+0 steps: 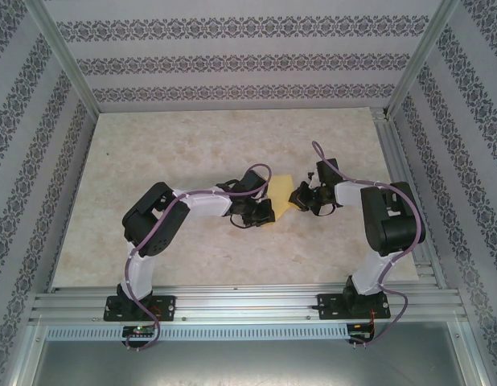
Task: Fold a paper plane with a square sheet of paper (pick it up from the middle)
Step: Turn over the triangle at the center of the table.
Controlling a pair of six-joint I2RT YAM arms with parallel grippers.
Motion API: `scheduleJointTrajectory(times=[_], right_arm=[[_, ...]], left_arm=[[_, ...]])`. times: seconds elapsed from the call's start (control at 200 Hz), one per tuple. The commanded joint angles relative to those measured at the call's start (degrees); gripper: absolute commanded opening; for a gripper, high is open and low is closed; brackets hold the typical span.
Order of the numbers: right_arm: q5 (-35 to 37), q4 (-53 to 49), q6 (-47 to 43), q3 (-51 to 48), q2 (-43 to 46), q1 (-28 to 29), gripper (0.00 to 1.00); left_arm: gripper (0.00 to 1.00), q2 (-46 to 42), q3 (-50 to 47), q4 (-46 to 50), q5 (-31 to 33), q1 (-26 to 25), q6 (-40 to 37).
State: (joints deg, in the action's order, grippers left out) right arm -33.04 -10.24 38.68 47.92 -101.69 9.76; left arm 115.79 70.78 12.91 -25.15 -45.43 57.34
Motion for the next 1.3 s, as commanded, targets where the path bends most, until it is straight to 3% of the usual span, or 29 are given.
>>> scheduleJointTrajectory(times=[0.0,0.17,0.45,0.694,0.999,1.139,1.294], right_arm=[[0.4,0.7,-0.2,0.4,-0.8,0.5,0.07],[-0.8,0.7,0.3,0.5,0.9,0.3,0.13],[-0.5,-5.7,-1.7,1.9,11.3,-2.5,0.22],[1.5,-10.6,-3.5,1.0,18.0,-4.1,0.24],[3.0,-12.8,-4.8,-0.9,21.0,-5.5,0.24],[4.1,-13.9,-5.6,-1.8,22.2,-6.4,0.24],[4.3,-14.7,-6.4,-3.5,24.3,-8.5,0.25]], left_arm=[[0.07,0.2,1.1,-2.9,0.1,-0.5,0.1],[0.00,-0.4,1.1,-2.2,0.9,-0.4,-1.0],[0.00,-4.3,2.5,7.6,7.4,-0.5,-7.9],[0.00,-8.8,5.2,22.0,21.0,-1.4,-17.2],[0.00,-8.3,13.3,45.1,53.1,-10.0,-25.1],[0.00,-3.9,16.4,50.8,61.4,-15.2,-25.8],[0.00,2.6,20.1,53.4,63.5,-20.6,-26.9]])
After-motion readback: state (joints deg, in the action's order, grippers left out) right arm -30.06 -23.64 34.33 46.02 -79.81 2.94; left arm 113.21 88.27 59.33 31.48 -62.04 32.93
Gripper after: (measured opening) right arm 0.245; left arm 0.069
